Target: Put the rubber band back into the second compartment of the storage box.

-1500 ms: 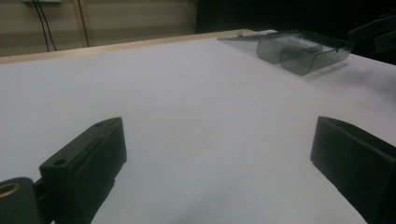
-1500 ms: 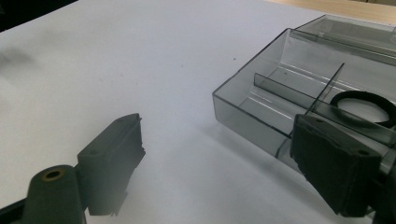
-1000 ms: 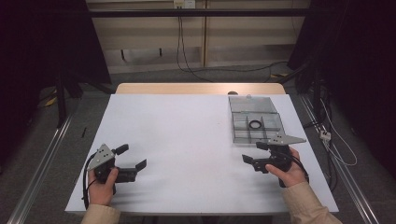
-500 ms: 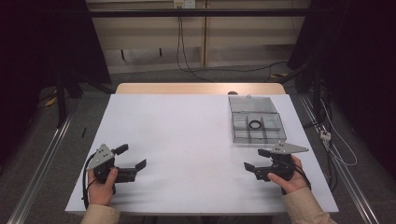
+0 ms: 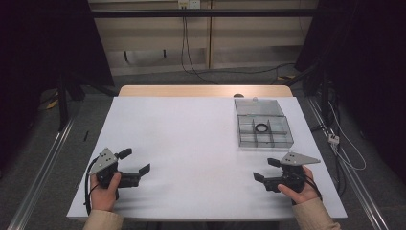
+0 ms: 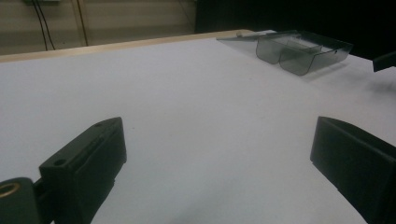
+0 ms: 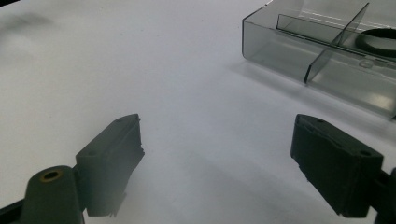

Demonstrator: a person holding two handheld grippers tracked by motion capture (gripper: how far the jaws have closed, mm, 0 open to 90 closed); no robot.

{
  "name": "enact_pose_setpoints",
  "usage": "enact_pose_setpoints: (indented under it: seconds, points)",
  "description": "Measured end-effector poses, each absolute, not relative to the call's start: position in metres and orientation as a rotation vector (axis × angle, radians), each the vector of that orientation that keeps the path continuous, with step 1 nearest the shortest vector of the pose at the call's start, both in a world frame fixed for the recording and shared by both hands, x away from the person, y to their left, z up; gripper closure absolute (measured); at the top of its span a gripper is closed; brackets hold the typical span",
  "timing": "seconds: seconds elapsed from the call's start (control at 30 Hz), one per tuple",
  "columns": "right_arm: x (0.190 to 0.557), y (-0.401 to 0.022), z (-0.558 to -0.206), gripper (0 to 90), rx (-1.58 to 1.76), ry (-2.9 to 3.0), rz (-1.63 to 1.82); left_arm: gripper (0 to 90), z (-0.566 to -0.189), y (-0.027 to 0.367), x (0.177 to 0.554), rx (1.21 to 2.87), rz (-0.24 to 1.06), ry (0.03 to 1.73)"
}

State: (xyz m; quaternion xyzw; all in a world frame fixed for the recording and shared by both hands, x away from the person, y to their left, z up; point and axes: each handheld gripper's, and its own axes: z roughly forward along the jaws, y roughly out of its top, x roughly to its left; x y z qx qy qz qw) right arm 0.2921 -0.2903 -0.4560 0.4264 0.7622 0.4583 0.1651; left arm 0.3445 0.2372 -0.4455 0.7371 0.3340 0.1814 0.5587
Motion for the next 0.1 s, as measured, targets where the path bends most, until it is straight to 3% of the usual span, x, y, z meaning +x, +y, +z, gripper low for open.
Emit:
enact_pose_setpoints:
  seconds: [0.1]
  points:
    - [0.2917,-0.2888,-0.457,15.6,1.21,2.173,1.292,3.3,-0.4457,0.2369,0.3451,1.741,0.426,0.783]
